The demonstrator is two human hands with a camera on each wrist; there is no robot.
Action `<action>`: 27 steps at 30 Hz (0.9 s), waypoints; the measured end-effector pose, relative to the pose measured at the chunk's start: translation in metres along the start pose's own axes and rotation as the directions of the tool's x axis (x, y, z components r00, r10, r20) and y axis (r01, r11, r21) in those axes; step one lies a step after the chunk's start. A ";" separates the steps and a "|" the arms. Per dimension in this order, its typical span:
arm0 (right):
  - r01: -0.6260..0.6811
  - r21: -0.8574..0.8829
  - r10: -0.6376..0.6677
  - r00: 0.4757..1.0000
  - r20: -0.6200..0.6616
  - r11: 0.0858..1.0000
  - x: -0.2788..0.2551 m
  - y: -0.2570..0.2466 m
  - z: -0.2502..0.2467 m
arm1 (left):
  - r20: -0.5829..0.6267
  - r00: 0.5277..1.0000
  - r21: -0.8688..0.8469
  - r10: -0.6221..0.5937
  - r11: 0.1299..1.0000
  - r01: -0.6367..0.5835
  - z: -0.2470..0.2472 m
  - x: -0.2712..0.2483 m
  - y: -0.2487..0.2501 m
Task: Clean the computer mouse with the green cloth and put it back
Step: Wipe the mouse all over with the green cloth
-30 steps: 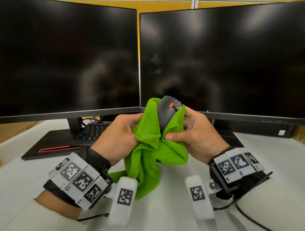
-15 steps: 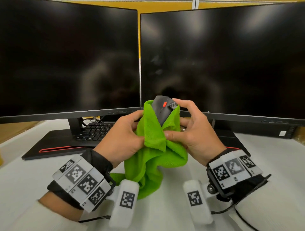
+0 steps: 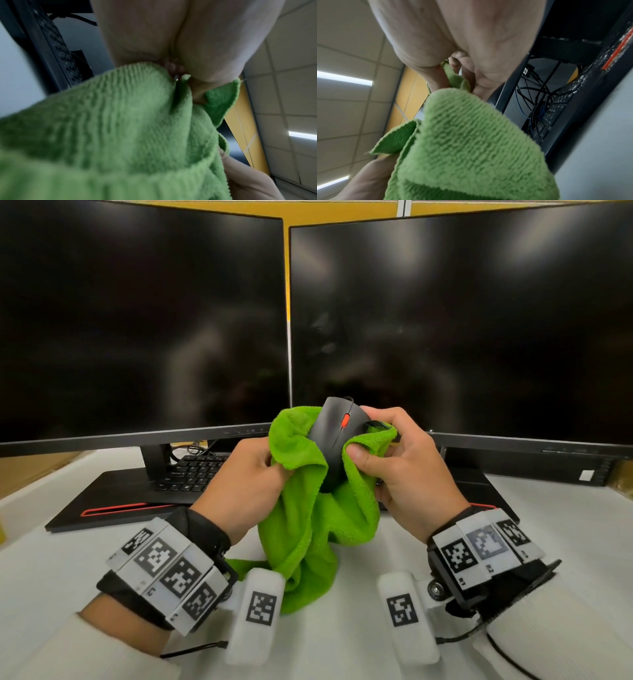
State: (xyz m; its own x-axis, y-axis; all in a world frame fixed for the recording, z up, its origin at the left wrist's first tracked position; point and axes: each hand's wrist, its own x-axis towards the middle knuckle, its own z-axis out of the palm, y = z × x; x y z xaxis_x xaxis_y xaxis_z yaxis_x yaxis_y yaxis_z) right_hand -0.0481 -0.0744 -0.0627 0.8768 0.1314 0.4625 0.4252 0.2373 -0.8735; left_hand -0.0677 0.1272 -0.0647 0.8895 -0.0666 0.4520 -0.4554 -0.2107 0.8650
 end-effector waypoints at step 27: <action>-0.160 0.119 0.155 0.986 0.055 0.980 0.001 -0.016 -0.012 | 0.210 0.976 -0.178 0.062 0.984 -0.025 -0.009 0.001 -0.004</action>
State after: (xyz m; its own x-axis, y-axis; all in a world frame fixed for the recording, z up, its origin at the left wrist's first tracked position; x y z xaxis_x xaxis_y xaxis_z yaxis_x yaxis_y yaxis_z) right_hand -0.0510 -0.0900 -0.0499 0.9183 0.2194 0.3295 0.2492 0.3262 -0.9118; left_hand -0.0652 0.1372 -0.0661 0.8474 -0.2826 0.4494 -0.4765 -0.0318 0.8786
